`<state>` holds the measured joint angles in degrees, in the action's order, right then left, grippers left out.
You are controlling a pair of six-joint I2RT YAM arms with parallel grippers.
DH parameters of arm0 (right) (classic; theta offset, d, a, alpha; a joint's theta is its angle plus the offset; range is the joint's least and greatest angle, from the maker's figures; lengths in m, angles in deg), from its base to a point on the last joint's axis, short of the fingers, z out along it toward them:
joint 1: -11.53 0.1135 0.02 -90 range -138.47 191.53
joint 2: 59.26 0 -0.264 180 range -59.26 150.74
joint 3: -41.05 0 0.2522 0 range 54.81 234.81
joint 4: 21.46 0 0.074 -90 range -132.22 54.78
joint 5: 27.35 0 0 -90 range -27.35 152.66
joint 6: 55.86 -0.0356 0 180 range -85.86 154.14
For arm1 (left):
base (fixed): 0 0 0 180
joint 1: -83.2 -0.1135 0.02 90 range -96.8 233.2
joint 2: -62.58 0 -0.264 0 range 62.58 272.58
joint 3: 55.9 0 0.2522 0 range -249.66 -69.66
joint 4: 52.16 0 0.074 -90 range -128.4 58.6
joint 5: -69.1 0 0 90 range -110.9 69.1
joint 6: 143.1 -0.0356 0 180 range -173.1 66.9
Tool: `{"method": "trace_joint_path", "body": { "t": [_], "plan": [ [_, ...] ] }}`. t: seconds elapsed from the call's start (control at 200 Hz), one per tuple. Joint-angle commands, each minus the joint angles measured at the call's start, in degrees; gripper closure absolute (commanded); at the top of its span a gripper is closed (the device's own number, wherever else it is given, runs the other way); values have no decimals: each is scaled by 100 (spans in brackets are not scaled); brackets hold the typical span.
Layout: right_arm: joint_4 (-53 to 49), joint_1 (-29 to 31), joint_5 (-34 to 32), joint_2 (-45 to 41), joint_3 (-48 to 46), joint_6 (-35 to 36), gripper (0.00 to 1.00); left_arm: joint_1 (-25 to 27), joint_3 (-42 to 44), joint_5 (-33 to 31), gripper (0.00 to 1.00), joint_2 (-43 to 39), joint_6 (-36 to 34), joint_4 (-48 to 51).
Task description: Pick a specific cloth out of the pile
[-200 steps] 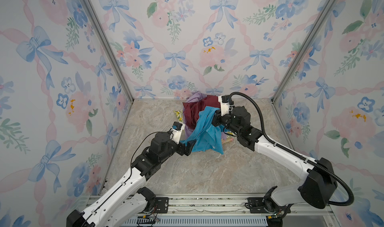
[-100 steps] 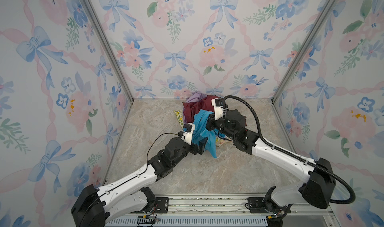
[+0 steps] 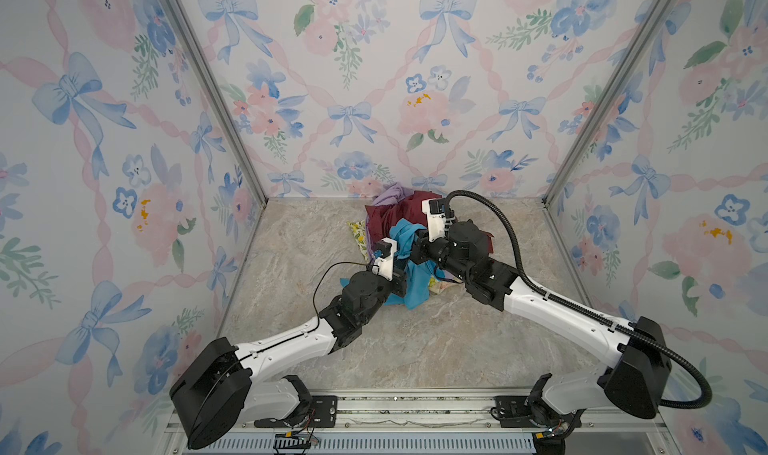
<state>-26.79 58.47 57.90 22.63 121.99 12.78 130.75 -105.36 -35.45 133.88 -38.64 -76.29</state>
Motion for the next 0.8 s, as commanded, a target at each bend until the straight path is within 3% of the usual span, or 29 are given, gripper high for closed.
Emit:
{"method": "trace_joint_path", "body": {
  "t": [0.0,0.125,0.185,0.26,0.355,0.455,0.565,0.795],
  "plan": [
    [-350,-12,121,-176,174,-266,100,-70,-272,59,100,135,-127,-483],
    [-536,-62,141,-355,75,-348,100,-195,-513,14,100,197,-92,-470],
    [-594,-87,146,-488,24,-347,95,-270,-567,-107,100,137,-64,-401],
    [-777,-127,267,-609,73,-333,77,-428,-719,-164,100,16,50,-76],
    [-946,-124,350,-773,94,-277,44,-525,-1048,-413,100,-209,1,570],
    [-1058,-141,460,-899,74,-207,27,-616,-1370,-785,100,-497,-104,1290],
    [-1014,-141,585,-1070,-71,-158,18,-910,-1799,-1069,100,-784,-110,2268],
    [-960,-140,660,-1376,-340,-7,11,-1888,-2469,-1192,100,-1190,-115,3816]
  ]
}}
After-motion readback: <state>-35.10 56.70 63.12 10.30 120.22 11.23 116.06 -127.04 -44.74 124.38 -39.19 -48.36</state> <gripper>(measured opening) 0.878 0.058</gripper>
